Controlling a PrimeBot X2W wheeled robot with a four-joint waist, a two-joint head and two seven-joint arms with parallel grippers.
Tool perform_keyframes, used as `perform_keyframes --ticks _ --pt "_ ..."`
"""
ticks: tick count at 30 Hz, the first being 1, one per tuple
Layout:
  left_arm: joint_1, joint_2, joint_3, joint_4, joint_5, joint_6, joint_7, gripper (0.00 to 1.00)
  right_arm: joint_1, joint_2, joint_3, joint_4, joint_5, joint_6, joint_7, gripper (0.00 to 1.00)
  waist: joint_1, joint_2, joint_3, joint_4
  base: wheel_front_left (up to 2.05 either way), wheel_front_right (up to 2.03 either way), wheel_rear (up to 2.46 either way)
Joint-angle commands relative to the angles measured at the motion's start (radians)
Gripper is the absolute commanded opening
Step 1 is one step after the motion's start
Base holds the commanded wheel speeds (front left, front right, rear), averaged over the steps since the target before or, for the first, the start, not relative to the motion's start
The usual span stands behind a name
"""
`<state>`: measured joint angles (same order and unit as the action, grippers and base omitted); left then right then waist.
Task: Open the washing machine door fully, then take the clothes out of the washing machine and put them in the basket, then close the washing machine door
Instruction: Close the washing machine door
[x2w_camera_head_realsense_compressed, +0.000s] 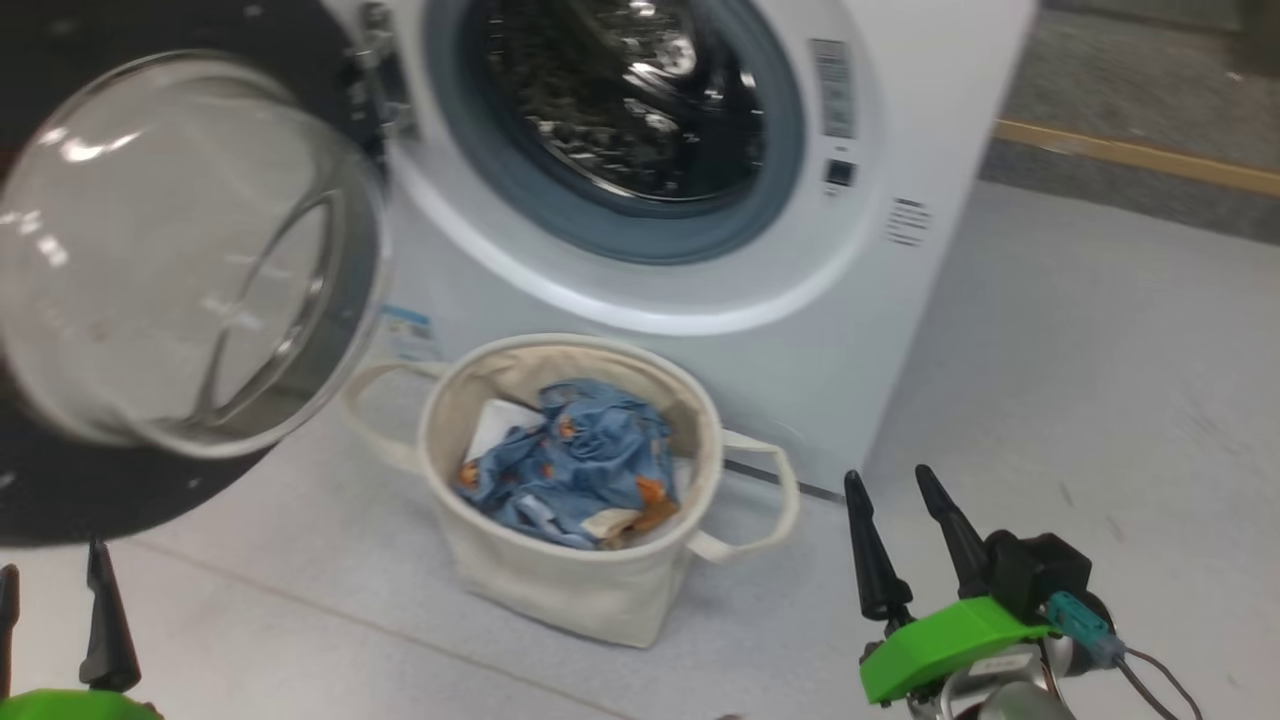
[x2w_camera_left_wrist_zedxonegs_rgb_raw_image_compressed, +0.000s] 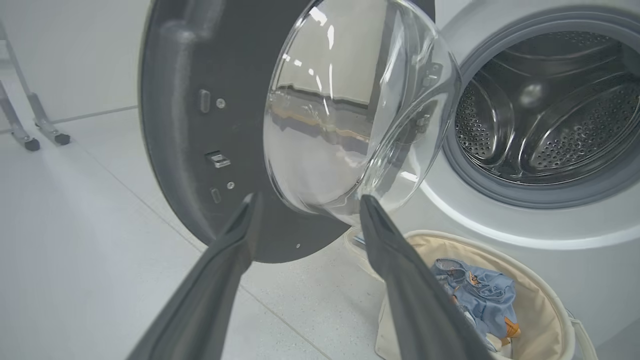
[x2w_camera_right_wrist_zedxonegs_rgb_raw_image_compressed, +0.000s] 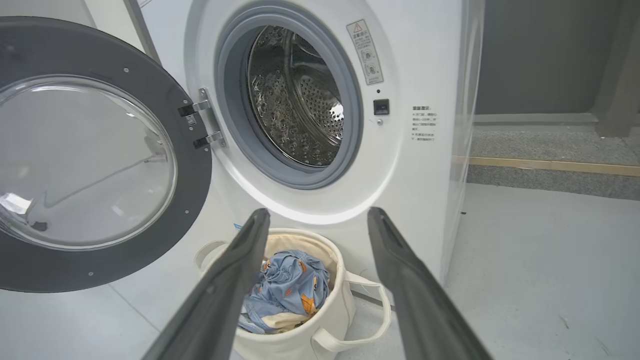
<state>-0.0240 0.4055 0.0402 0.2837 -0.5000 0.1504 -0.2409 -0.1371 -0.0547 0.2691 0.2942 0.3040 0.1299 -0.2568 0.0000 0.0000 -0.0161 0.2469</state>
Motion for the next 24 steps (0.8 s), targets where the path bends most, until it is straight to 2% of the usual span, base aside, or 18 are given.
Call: perform_keyframes --ticks 1,5,13,19,24 --pt "-0.043 0.041 0.053 -0.037 -0.010 0.007 0.003 1.00 -0.017 0.005 0.026 -0.041 0.006 0.001 -0.005 1.00 0.0000 0.0000 -0.009 0.080 0.00 0.00 0.00" --pt "-0.048 0.045 0.062 -0.039 -0.018 0.017 0.008 1.00 -0.012 0.005 0.037 -0.050 0.014 0.001 -0.005 1.00 0.0000 0.0000 -0.016 0.156 0.00 0.00 0.00" --pt "-0.072 0.045 0.069 -0.024 -0.034 0.023 0.011 1.00 -0.011 0.005 0.053 -0.064 0.013 0.001 -0.005 1.00 0.0000 0.0000 -0.009 0.225 0.00 0.00 0.00" --pt "-0.090 0.047 0.100 -0.011 -0.048 0.032 -0.001 1.00 -0.020 0.005 0.068 -0.063 0.013 0.001 -0.005 1.00 0.0000 0.0000 0.005 0.238 0.00 0.00 0.00" --pt "-0.098 0.044 0.122 0.002 -0.065 0.020 -0.009 1.00 -0.025 0.005 0.070 -0.057 0.012 0.001 -0.005 1.00 0.0000 0.0000 0.015 0.241 0.00 0.00 0.00"
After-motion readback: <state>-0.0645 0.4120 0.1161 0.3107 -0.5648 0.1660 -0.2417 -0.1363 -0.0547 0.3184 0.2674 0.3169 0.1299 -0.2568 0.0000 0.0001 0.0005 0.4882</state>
